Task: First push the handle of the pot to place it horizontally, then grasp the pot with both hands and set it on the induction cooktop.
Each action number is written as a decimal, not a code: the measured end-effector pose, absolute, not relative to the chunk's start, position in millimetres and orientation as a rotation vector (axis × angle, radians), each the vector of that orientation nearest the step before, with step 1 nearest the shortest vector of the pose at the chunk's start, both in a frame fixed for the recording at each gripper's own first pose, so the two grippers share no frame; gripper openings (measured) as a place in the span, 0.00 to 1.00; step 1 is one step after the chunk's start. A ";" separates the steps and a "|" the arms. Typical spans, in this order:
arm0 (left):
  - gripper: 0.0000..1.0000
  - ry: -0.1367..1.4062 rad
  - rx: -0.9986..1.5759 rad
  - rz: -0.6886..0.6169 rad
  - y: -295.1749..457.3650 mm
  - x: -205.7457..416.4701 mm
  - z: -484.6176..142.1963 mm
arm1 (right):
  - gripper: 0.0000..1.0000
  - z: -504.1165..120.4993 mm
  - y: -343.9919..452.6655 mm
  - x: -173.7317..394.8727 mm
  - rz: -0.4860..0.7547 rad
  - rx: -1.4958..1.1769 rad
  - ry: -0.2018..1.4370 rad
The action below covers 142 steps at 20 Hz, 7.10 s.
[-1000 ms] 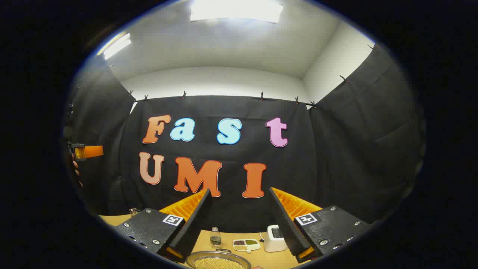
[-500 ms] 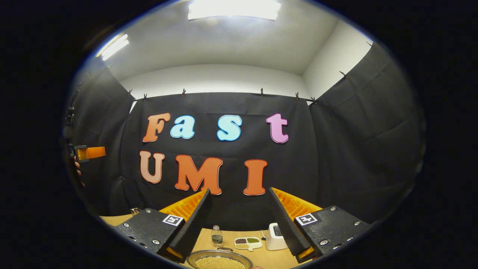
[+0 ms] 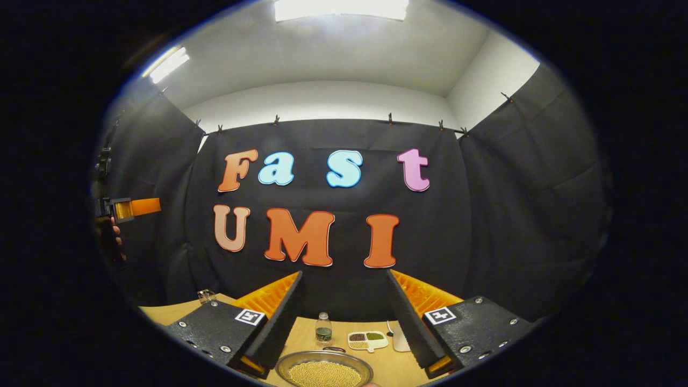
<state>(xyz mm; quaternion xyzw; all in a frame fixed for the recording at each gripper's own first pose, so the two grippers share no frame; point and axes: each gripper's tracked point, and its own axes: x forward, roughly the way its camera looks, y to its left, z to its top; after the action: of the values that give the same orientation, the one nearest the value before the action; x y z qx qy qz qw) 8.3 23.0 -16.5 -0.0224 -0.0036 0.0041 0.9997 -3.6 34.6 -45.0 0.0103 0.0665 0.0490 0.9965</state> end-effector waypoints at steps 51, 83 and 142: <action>0.98 0.073 0.050 0.154 92.2 10.1 -73.5 | 0.00 -443.6 175.0 -178.0 0.406 0.175 1.512; 0.97 0.211 0.024 0.077 48.2 37.0 -134.6 | 0.00 -481.6 18.9 -153.5 0.057 0.188 1.581; 0.99 1.102 0.005 -0.301 -209.8 46.9 -545.5 | 0.79 -473.3 -86.1 27.0 -0.097 0.032 1.222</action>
<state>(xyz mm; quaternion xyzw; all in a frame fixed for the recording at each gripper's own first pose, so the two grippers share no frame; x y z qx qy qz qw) 46.9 -209.8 -545.5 0.0024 0.5217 -0.1423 0.8412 27.0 -86.1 -473.3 0.0149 0.5733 -0.0455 0.8180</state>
